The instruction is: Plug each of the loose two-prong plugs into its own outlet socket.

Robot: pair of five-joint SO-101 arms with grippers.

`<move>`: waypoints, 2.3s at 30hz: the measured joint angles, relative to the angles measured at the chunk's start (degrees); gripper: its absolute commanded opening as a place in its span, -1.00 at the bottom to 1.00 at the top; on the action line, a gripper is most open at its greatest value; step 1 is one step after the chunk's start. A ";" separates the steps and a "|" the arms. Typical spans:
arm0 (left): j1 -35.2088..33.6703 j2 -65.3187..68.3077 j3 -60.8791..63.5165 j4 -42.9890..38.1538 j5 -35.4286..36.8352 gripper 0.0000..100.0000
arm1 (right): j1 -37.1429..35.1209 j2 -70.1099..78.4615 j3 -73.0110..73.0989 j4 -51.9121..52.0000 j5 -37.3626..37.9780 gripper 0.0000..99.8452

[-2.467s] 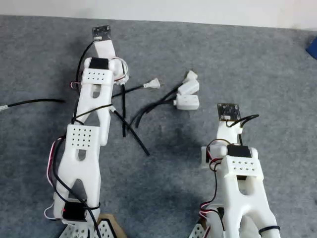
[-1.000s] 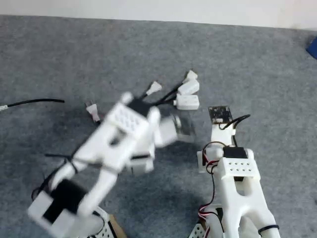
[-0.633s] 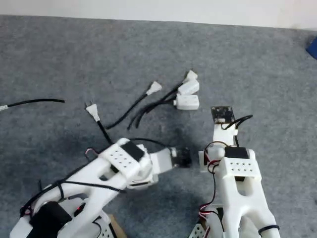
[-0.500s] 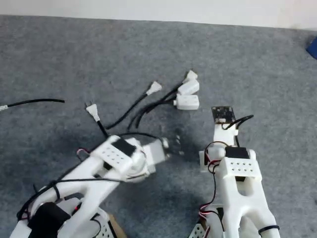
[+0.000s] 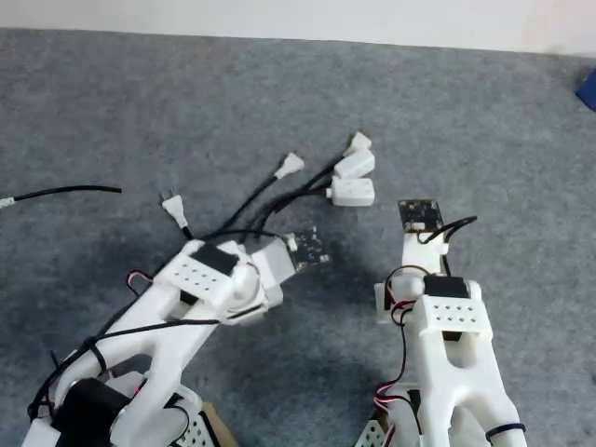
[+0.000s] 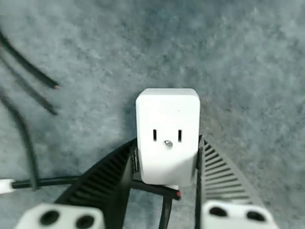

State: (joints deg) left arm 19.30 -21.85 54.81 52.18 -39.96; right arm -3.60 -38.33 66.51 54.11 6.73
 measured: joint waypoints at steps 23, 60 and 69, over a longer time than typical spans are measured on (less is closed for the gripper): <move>12.22 0.00 -13.98 15.65 7.65 -0.54 | 0.00 0.00 0.00 0.00 0.18 -0.17; 27.52 -39.47 10.37 19.60 7.82 -0.54 | 0.00 0.00 0.00 0.00 0.18 -0.17; 27.96 -37.89 15.12 13.19 7.65 -0.53 | 0.00 0.00 0.00 0.00 0.18 -0.17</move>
State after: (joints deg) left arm 47.25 -59.74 69.93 65.36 -32.31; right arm -3.60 -38.33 66.51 54.11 6.90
